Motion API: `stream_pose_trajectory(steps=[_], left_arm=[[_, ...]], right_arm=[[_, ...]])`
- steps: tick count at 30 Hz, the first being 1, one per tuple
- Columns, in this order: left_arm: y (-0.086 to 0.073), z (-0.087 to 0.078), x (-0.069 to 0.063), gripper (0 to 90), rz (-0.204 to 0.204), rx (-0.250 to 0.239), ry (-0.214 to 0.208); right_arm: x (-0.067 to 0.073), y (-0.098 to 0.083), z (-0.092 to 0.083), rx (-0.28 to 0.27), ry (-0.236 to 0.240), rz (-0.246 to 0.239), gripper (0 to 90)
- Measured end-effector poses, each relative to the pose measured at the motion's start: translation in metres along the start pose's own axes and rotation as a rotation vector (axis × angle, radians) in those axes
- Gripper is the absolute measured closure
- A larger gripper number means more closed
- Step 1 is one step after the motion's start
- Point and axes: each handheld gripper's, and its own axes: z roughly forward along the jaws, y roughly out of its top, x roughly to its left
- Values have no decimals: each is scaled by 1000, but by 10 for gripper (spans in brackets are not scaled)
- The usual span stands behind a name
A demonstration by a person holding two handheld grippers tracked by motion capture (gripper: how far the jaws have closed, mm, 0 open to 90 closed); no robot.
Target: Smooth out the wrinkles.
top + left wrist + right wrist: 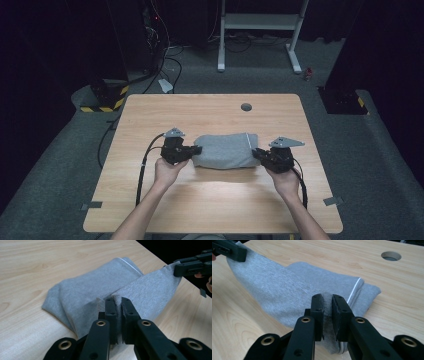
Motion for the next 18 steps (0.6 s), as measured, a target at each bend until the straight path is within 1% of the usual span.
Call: stream_pose_trajectory(steps=[1,2,3,4,7,9,12,13,16,18], left_arm=[[-2,-1,0,849,3,0,-4],[-3,-1,-2,848,-1,2,-9],[-6,-2,-4,848,12,7,-6],[-8,-3,-5,847,15,8,-9],[-12,-4,-9,846,27,13,-10],[-16,-5,-11,846,38,17,-14],[-21,-6,-13,845,46,23,-13],[-23,-6,-14,846,49,27,-14],[-29,-8,-15,846,47,26,-18],[-32,-8,-17,846,54,32,-15]], right_arm=[[2,-3,-2,-4,-1,-11,800],[2,-3,-2,-4,-1,-11,800],[6,-7,-4,0,-6,-18,799],[7,-9,-5,3,-4,-26,798],[9,-14,-9,2,-2,-21,798],[10,-17,-11,-3,-3,-29,798],[12,-21,-12,3,-3,-27,798],[13,-22,-13,1,-5,-36,798],[15,-26,-14,1,-6,-40,799],[18,-31,-15,5,-11,-52,800]])
